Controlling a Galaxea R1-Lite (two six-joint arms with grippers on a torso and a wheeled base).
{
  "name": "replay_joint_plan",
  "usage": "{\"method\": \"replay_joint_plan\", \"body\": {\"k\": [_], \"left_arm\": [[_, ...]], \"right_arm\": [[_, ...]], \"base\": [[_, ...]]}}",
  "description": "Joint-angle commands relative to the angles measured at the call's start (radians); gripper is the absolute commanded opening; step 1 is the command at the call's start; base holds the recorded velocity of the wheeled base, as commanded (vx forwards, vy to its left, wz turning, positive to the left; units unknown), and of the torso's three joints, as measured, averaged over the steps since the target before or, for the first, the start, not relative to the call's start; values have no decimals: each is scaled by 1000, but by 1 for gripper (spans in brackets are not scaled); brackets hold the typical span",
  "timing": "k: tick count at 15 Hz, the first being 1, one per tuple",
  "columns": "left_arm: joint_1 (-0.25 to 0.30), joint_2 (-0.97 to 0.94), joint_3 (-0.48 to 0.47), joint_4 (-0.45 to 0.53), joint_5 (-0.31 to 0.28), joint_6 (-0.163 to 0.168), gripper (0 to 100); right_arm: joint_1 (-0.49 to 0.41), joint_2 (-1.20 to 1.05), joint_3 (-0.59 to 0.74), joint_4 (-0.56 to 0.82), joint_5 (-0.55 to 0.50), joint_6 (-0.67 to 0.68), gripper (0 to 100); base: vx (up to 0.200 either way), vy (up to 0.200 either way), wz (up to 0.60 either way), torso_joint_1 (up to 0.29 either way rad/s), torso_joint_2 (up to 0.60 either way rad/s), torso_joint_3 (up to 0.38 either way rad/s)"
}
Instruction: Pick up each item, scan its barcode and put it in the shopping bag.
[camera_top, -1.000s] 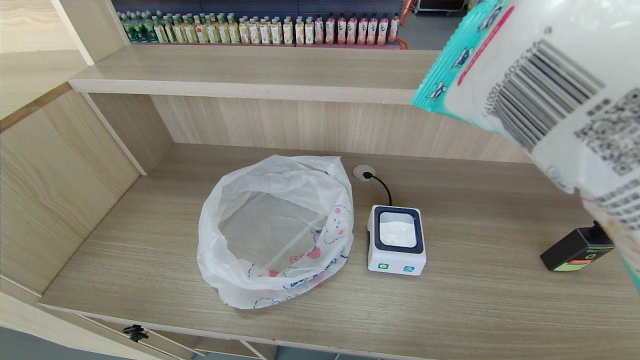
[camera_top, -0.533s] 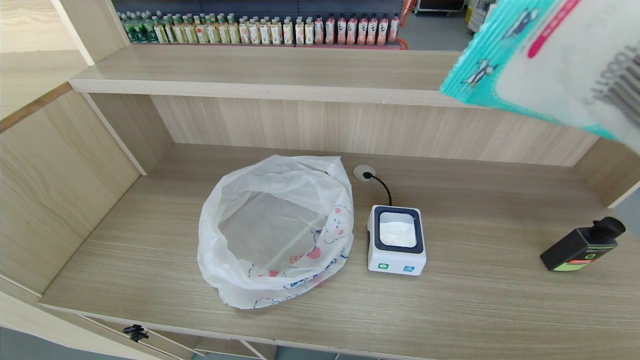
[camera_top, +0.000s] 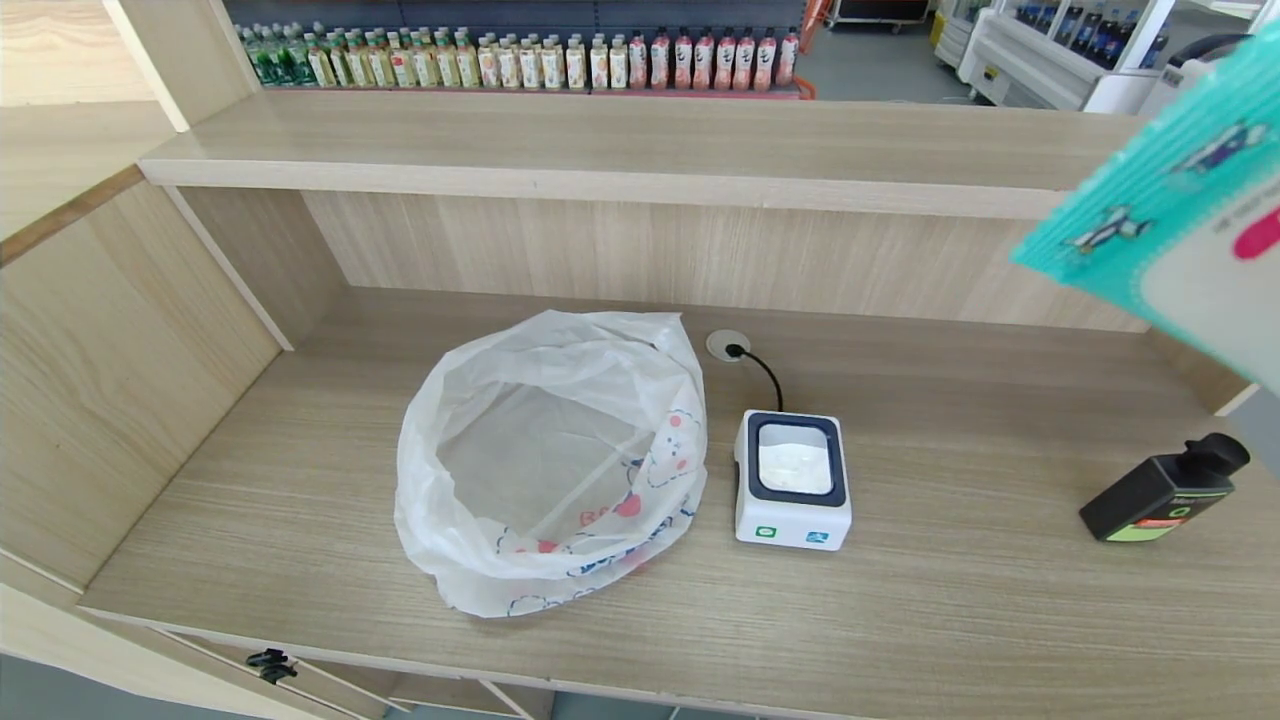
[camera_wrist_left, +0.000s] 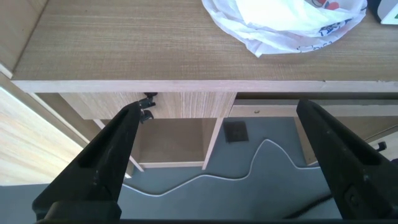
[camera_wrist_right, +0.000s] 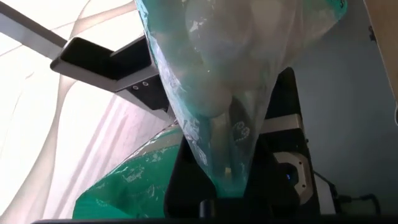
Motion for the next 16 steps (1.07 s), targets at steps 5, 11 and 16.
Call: {"method": "replay_joint_plan", "body": {"k": [5, 11, 16], "left_arm": [[0, 2, 0, 0, 0, 0, 100], [0, 0, 0, 0, 0, 0, 100], [0, 2, 0, 0, 0, 0, 100]], "right_arm": [[-101, -35, 12, -36, 0, 37, 0], [-165, -59, -17, -39, 28, 171, 0], [-138, -102, 18, -28, 29, 174, 0]], "base": [[0, 0, 0, 0, 0, 0], [0, 0, 0, 0, 0, 0], [0, 0, 0, 0, 0, 0]]}}
